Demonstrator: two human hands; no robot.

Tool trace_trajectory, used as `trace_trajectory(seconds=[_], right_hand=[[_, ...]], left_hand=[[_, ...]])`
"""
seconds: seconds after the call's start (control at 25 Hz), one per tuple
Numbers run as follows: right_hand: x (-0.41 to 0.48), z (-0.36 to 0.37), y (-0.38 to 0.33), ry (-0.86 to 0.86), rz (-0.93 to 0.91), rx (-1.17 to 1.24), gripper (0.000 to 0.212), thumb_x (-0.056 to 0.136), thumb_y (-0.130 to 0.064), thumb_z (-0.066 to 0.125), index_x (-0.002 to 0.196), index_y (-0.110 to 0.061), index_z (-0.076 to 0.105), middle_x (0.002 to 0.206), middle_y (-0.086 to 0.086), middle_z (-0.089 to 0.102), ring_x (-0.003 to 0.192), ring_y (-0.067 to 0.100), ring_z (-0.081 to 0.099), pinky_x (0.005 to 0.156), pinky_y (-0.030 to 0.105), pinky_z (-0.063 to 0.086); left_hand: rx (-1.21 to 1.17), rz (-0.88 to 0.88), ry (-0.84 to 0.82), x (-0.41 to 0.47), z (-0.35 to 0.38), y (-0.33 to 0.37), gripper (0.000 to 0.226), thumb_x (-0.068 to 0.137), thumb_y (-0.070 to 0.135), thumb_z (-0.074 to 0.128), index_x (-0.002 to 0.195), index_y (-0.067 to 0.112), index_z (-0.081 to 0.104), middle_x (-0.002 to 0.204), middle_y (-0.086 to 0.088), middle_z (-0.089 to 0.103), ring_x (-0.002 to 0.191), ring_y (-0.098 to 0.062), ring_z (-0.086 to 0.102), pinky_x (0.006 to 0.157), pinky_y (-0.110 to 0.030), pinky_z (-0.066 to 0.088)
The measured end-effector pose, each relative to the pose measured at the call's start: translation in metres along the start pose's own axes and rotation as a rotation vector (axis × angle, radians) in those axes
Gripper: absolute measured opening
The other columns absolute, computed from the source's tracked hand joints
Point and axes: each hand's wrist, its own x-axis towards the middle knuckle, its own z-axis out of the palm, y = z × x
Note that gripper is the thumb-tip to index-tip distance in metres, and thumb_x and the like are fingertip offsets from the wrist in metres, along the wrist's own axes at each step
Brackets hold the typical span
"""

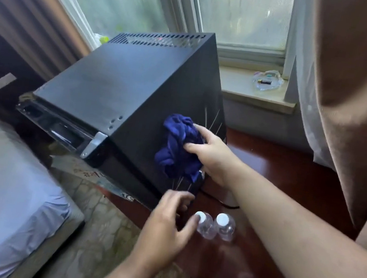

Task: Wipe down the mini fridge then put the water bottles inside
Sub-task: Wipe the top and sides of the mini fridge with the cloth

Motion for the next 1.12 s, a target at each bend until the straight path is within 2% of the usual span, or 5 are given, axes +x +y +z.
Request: trace_trajectory(seconds=[0.28, 0.4, 0.64, 0.92, 1.12], right_hand=[[0.01, -0.008, 0.004, -0.01, 0.029, -0.003, 0.057, 0.096, 0.006, 0.059, 0.146, -0.02, 0.054, 0.13, 0.014, 0.071, 0.11, 0.03, 0.073, 0.082, 0.04, 0.062], [0.008, -0.013, 0.003, -0.005, 0.039, -0.068, 0.058, 0.096, 0.002, 0.062, 0.149, -0.021, 0.052, 0.116, 0.009, 0.073, 0.089, 0.016, 0.073, 0.063, 0.023, 0.057], [0.003, -0.032, 0.009, 0.107, 0.097, 0.008, 0.053, 0.099, 0.004, 0.058, 0.145, -0.021, 0.055, 0.113, 0.007, 0.075, 0.089, 0.018, 0.074, 0.063, 0.026, 0.059], [-0.007, -0.04, 0.021, 0.222, 0.036, 0.045, 0.054, 0.099, 0.008, 0.057, 0.149, -0.011, 0.051, 0.138, 0.022, 0.066, 0.128, 0.036, 0.063, 0.11, 0.045, 0.051], [-0.026, -0.063, 0.028, 0.275, 0.024, -0.008, 0.054, 0.099, 0.006, 0.057, 0.149, -0.014, 0.052, 0.136, 0.019, 0.068, 0.128, 0.032, 0.065, 0.113, 0.047, 0.048]], left_hand=[[0.366, 0.089, -0.439, 0.02, 0.077, -0.034, 0.088, 0.076, 0.066, 0.069, 0.152, 0.054, 0.025, 0.145, 0.01, 0.032, 0.133, -0.017, 0.038, 0.098, -0.039, 0.05], [0.382, 0.133, -0.503, 0.03, 0.094, -0.043, 0.069, 0.086, 0.05, 0.069, 0.145, 0.053, 0.034, 0.133, 0.008, 0.037, 0.12, -0.018, 0.046, 0.079, -0.041, 0.057], [0.134, 0.111, -0.511, 0.044, 0.107, -0.053, 0.041, 0.089, 0.036, 0.068, 0.125, 0.045, 0.051, 0.108, 0.013, 0.041, 0.105, -0.01, 0.048, 0.07, -0.042, 0.059], [0.055, 0.192, -0.481, 0.06, 0.132, -0.009, 0.041, 0.089, 0.035, 0.07, 0.124, 0.034, 0.05, 0.116, 0.004, 0.052, 0.11, -0.019, 0.054, 0.072, -0.046, 0.059], [0.087, 0.278, -0.555, 0.056, 0.146, 0.017, 0.04, 0.092, 0.026, 0.067, 0.13, 0.023, 0.058, 0.125, -0.004, 0.053, 0.117, -0.024, 0.052, 0.073, -0.047, 0.059]])
